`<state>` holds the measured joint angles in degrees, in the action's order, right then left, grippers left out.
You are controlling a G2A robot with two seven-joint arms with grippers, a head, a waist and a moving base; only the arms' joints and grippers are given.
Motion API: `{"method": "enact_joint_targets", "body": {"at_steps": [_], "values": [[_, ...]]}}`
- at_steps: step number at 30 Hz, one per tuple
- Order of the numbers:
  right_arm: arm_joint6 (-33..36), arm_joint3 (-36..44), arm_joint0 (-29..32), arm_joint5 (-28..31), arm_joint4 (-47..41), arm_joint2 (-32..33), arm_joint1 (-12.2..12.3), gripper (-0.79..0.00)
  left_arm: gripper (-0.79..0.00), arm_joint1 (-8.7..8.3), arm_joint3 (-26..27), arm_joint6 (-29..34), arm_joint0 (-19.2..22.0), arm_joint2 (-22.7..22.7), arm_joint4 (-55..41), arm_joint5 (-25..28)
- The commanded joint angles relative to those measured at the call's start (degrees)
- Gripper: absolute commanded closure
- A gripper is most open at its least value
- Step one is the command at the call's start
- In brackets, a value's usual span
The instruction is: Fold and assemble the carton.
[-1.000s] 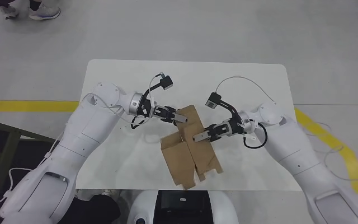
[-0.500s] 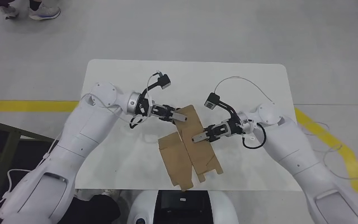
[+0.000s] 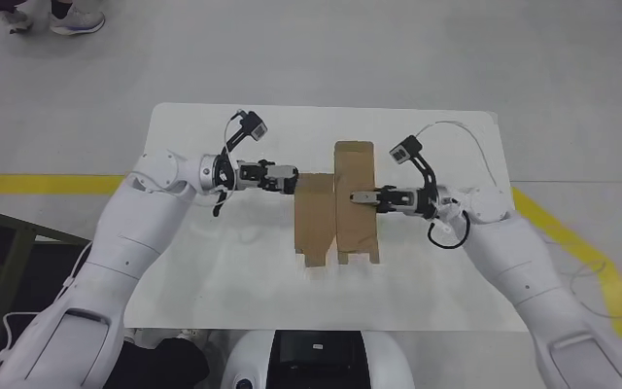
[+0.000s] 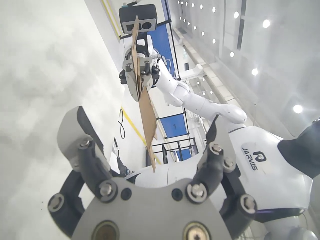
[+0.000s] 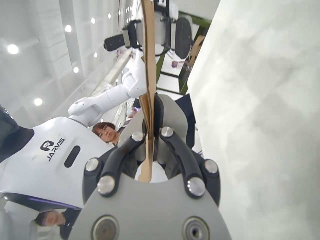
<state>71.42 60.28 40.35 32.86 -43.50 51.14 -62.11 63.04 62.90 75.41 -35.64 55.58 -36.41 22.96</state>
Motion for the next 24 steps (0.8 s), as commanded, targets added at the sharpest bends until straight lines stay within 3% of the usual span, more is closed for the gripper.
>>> {"method": "enact_joint_targets", "body": {"at_steps": [1, 5, 10, 24], "values": [[-3.25, -1.0, 0.81, 2.88, 0.25, 1.42, 0.07, 0.0, -0.785, -0.05, 0.29, -0.77, -0.48, 0.39, 0.01, -0.6], [-9.51, -0.9, 3.17, 7.0, 1.2, 3.93, 0.27, 0.0, -0.785, 0.0, 0.81, -1.33, -1.15, 0.65, -0.16, -1.37], [-17.17, 0.68, 5.01, 7.85, 7.37, 6.62, 0.81, 0.0, -0.785, 0.45, 0.44, -1.31, -1.34, 0.09, -1.11, -2.19], [-17.17, 0.68, 5.01, 7.85, 7.37, 6.62, 0.81, 0.0, -0.785, 0.93, -0.41, -1.64, -1.13, -0.5, -1.49, -2.47]]}}
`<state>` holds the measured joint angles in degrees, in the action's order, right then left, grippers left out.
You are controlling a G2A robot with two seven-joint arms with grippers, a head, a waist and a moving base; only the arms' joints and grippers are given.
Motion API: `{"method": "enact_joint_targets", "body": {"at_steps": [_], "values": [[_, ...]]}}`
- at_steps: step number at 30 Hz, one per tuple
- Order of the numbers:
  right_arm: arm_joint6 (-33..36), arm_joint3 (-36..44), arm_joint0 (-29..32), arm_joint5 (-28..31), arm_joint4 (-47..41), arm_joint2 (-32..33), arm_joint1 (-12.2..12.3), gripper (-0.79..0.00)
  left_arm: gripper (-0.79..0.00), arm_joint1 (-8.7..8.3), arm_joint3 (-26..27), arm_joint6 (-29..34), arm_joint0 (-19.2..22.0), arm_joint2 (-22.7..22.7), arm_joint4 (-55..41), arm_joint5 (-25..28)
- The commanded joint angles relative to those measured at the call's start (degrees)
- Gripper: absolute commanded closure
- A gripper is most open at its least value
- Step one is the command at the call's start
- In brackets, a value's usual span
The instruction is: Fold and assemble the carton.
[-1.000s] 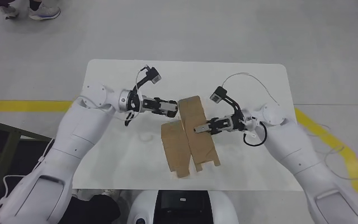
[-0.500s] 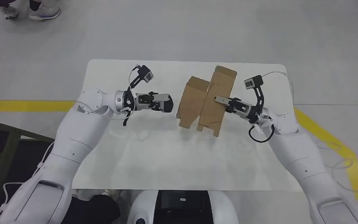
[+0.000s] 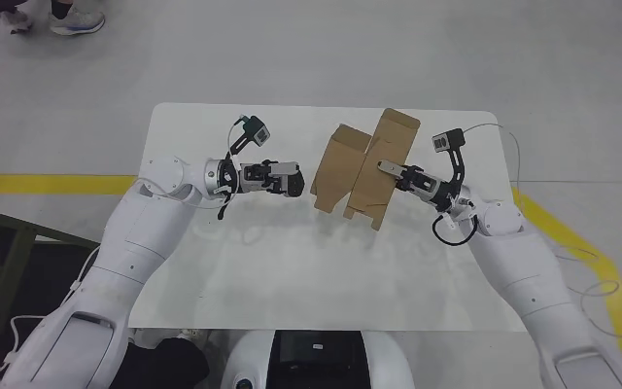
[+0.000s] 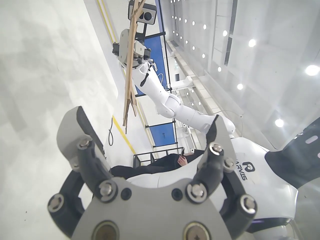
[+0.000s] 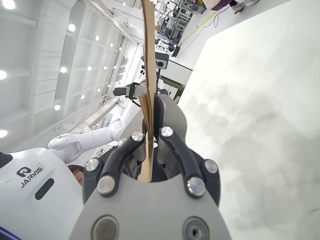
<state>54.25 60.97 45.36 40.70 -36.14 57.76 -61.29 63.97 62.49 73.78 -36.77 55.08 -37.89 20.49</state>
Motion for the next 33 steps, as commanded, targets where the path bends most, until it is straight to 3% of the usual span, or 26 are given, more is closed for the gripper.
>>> {"method": "enact_joint_targets", "body": {"at_steps": [1, 6, 22, 33], "values": [[0.0, 0.0, 0.0, 0.0, 0.0, 0.0, 0.0, 0.0, -0.785, 0.0, 0.0, 0.0, 0.0, 0.0, 0.0, 0.0], [-0.79, 0.28, 0.28, -0.5, 0.21, 0.06, -0.02, 0.0, -0.785, 0.0, 0.0, 0.0, 0.0, 0.0, 0.0, 0.0], [-30.41, 15.1, 8.02, -16.63, 10.72, 0.71, -1.37, 0.0, -0.785, -0.53, 5.64, -11.82, -5.9, 3.6, 2.0, -3.89], [-39.01, 25.14, 14.27, -22.58, 18.35, 2.84, -1.47, 0.0, -0.785, 0.07, 6.07, -14.68, -7.15, 3.99, 1.32, -3.82]]}}
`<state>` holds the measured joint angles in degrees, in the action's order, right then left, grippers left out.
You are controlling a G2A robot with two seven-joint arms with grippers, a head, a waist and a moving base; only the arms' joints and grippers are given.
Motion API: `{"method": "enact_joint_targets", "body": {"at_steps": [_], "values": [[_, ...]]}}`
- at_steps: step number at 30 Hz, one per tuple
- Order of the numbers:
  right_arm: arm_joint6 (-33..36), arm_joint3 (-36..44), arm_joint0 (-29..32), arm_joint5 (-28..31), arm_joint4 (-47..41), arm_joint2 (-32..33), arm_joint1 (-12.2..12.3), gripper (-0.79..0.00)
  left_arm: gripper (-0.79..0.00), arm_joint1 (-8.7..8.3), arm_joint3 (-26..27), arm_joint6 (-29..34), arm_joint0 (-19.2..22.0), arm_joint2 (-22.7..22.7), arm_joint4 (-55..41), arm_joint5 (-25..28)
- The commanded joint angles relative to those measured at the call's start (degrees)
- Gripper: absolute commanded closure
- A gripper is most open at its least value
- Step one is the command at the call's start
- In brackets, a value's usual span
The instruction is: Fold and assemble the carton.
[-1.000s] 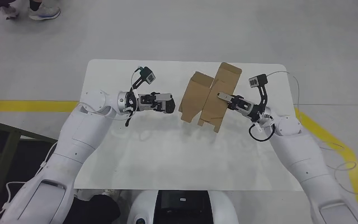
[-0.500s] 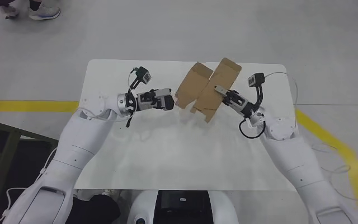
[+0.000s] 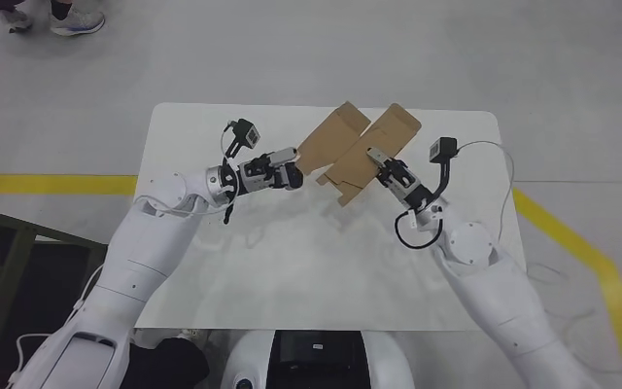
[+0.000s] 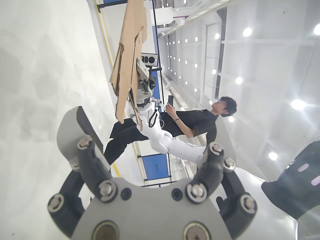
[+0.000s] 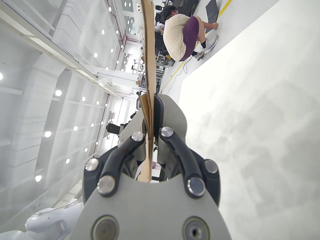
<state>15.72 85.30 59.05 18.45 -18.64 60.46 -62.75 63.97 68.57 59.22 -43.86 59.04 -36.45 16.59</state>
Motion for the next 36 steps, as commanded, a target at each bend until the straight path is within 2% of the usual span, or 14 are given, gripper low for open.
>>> {"method": "enact_joint_targets", "body": {"at_steps": [1, 14, 15, 16, 19, 21, 22, 34, 35, 36], "values": [[-0.85, 1.45, 1.08, -0.57, 1.4, 0.21, -0.04, 0.0, -0.785, 0.13, 0.04, -0.31, -0.13, 0.03, -0.15, 0.22], [-2.36, 3.22, 2.73, -1.77, 1.41, -0.44, -1.39, 0.0, -0.782, 1.03, 0.35, -3.33, -0.38, -0.94, 2.96, 0.72], [-2.41, 3.21, 2.76, -1.81, 1.34, -0.45, -1.5, 0.0, -0.493, 1.08, 0.42, -3.65, -0.41, -1.02, 3.46, 0.72], [-2.4, 3.2, 2.76, -1.83, 1.34, -0.44, -1.56, 0.0, -0.345, 1.12, 0.51, -3.82, -0.42, -1.06, 3.68, 0.72], [-2.42, 3.2, 2.88, -1.94, 1.45, -0.19, -1.82, 0.0, -0.179, 1.25, 0.73, -4.37, -0.49, -1.07, 4.58, 0.62], [-2.48, 3.27, 2.98, -1.98, 1.55, 0.09, -1.95, 0.0, -0.099, 1.32, 0.79, -4.58, -0.55, -0.96, 4.78, 0.54], [-2.43, 3.27, 3.02, -1.98, 1.6, 0.17, -1.99, 0.0, -0.003, 1.33, 0.78, -4.66, -0.54, -0.93, 4.92, 0.47], [-1.38, 3.99, 3.6, -2.0, 3.13, 1.42, -2.64, 0.0, 0.0, 1.8, -0.34, -5.18, -0.26, -0.4, 5.46, -0.32], [-1.49, 4.11, 3.66, -1.84, 3.34, 1.51, -2.7, -0.234, 0.0, 1.83, -0.39, -5.1, -0.24, -0.34, 5.47, -0.33], [-1.4, 4.29, 3.75, -1.63, 3.3, 1.57, -2.77, -0.785, 0.0, 1.85, -0.43, -5.12, -0.24, -0.24, 5.46, -0.34]]}}
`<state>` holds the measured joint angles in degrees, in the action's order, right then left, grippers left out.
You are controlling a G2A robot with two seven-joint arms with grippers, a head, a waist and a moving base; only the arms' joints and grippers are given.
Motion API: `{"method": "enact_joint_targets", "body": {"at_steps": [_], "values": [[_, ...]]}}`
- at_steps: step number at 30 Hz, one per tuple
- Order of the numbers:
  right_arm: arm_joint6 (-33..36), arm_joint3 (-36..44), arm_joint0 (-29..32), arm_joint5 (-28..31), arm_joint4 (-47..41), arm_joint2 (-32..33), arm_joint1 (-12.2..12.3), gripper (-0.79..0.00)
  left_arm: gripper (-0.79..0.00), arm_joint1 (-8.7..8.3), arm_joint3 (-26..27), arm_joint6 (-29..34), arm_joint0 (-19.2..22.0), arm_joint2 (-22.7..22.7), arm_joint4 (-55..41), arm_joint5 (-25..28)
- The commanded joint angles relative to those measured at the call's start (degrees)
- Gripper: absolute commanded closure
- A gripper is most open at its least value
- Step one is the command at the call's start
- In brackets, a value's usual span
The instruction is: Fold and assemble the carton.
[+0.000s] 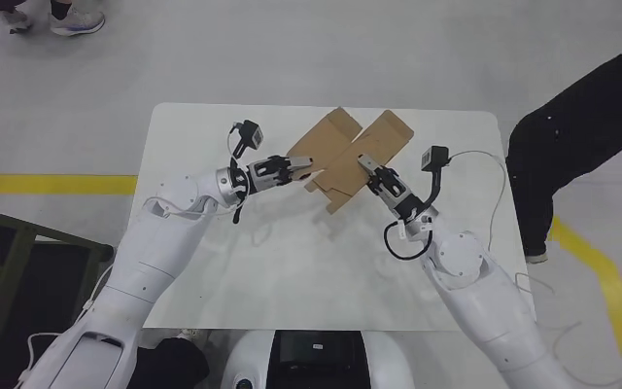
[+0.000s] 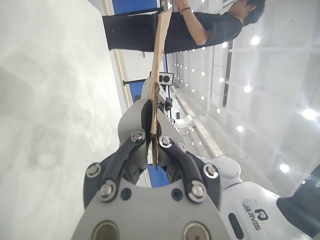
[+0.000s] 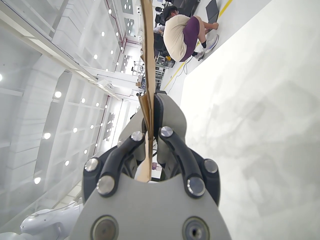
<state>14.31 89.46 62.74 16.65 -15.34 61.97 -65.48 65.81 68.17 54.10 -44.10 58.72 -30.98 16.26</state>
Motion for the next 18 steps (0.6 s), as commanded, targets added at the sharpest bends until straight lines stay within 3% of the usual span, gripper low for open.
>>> {"method": "enact_joint_targets", "body": {"at_steps": [1, 10, 18], "values": [[0.24, 0.25, 0.13, 0.42, -0.11, 0.19, -0.09, -0.785, 0.0, 0.04, 0.04, 0.03, -0.02, 0.15, -0.02, 0.03], [5.12, -1.46, 0.17, 2.55, -2.86, 4.12, 0.05, -0.785, 0.0, -0.31, 0.85, 2.21, -0.54, 2.41, -0.04, 0.18], [23.1, -8.61, -2.5, 5.11, -9.1, 9.35, 1.15, -0.785, 0.0, -1.86, 1.87, 7.1, -0.83, 5.97, 5.85, -1.74]]}}
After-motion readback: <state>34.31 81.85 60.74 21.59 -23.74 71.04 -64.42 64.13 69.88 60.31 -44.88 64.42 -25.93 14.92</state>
